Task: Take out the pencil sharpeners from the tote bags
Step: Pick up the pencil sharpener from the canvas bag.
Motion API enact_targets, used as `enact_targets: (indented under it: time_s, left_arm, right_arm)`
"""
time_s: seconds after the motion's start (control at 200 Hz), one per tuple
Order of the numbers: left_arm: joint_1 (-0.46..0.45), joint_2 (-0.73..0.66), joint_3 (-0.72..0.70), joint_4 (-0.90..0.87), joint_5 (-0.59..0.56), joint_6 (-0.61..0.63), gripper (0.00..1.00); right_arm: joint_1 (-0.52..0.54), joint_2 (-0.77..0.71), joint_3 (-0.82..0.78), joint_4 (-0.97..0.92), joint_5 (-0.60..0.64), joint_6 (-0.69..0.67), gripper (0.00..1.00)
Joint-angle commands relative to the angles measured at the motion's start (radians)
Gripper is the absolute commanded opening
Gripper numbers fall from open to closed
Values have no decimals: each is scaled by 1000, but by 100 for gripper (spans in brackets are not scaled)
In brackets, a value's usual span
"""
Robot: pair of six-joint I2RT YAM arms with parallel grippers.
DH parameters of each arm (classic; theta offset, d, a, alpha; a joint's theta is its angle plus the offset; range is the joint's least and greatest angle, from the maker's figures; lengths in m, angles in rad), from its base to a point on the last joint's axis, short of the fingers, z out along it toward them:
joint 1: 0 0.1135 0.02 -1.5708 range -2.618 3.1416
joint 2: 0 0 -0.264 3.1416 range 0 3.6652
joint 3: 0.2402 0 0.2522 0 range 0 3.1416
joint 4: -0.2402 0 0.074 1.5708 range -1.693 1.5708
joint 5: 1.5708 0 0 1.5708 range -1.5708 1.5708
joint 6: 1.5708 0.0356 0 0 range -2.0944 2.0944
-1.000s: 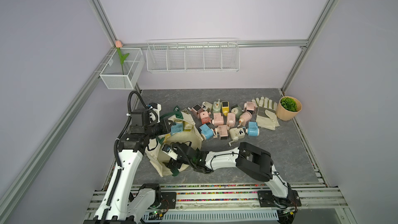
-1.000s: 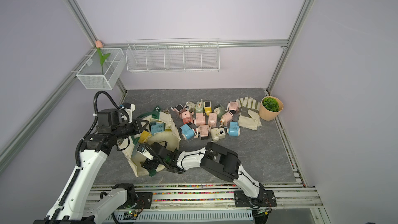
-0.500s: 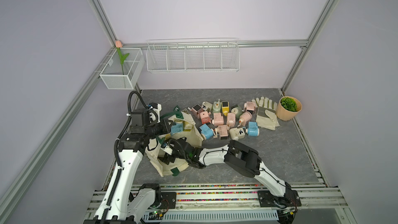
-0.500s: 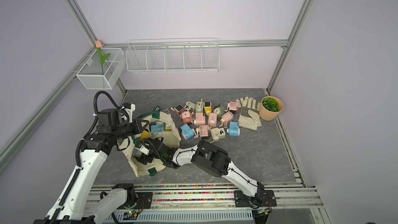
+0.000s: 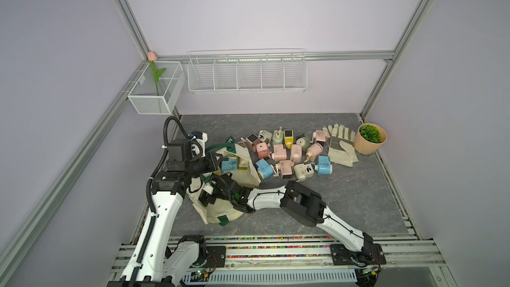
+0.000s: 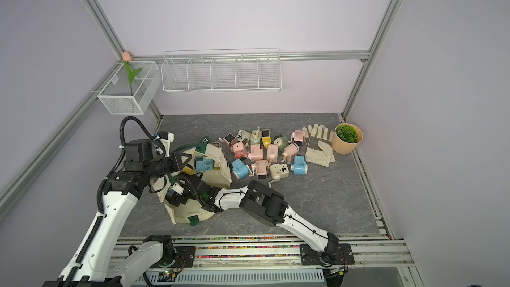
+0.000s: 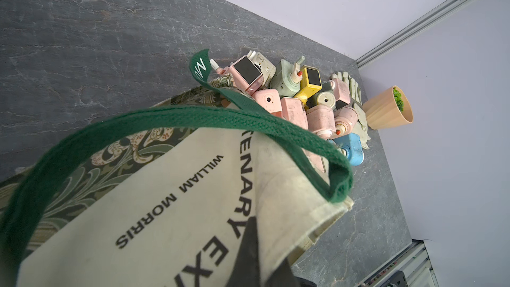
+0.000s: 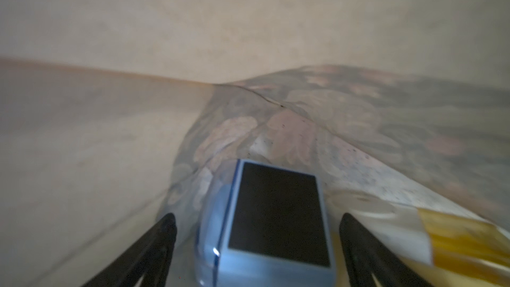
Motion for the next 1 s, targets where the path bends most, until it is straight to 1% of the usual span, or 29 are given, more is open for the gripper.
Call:
enact_targets:
  time_s: [0.0,0.155,0.26,0.355,0.5,0.59,0.66,0.755,0.995]
  left_arm:
    - [-3,-15,0,67,57,-3,0]
    - [-3,-16,-1,65,54,-3,0]
    - [-3,-19,-1,65,51,-2,0]
    - [-3,-19,-1,64,51,-2,0]
    - [-3,-20,1,64,49,-2,0]
    - [-3,-23,0,62,47,0,0]
    - [-3,-25,-1,62,41,0,0]
    - [-3,-24,1,60,38,0,0]
    - [-3,-30,2,55,17,3,0]
  right_arm:
    - [-14,55,89,-20,-11,35,95]
    - [-18,118,183,-92,12,40,100]
    - [-28,153,228,-122,7,68,95]
    - [-34,185,283,-188,8,84,87]
    - [-37,181,258,-173,12,81,80]
    - [-39,153,213,-149,6,81,76]
    - [-38,115,150,-92,-5,84,73]
    - [-41,59,50,-7,-26,87,67]
    - [-46,-42,-157,156,-53,70,63]
